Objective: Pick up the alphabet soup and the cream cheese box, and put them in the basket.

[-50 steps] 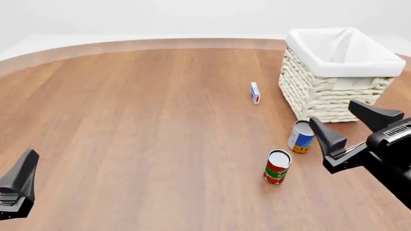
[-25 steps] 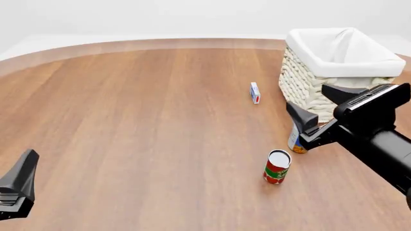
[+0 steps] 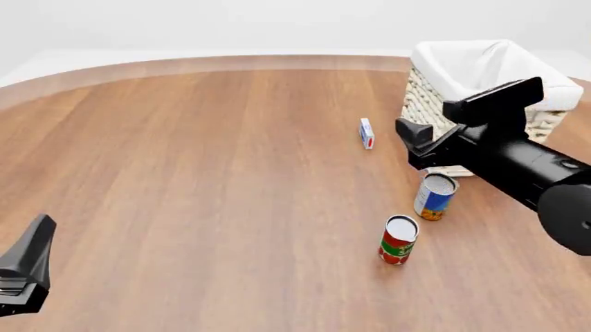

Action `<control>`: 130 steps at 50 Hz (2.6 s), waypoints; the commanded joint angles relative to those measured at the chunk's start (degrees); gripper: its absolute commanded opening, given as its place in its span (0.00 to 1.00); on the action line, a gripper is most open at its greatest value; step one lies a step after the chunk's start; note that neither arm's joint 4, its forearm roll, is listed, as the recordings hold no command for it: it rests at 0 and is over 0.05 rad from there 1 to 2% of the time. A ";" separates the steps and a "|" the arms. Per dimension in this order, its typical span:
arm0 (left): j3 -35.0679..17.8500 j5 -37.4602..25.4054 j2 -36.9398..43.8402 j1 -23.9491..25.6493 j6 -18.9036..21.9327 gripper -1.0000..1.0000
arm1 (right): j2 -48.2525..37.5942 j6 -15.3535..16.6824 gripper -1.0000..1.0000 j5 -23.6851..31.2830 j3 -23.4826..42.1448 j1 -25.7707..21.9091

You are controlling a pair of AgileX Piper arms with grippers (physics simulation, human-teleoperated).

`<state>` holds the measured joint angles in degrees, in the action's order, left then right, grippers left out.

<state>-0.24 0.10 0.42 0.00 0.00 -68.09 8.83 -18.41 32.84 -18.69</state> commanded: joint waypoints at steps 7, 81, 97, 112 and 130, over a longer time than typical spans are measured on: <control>0.00 0.00 0.00 0.00 0.00 1.00 | -9.24 -2.19 1.00 1.89 7.29 0.37; 0.00 0.00 0.00 0.00 0.00 1.00 | -46.32 -9.39 1.00 -0.52 37.93 4.38; 0.00 0.00 0.00 0.00 0.00 1.00 | -50.11 -10.51 1.00 0.00 41.42 5.52; 0.00 0.00 0.00 0.00 0.00 1.00 | -54.60 -11.03 1.00 1.47 45.02 6.42; 0.00 0.00 0.00 0.00 0.00 1.00 | -58.63 -12.26 1.00 2.74 47.64 6.09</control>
<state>-0.24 0.10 0.42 0.00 0.00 -124.49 -2.72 -16.40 79.00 -12.45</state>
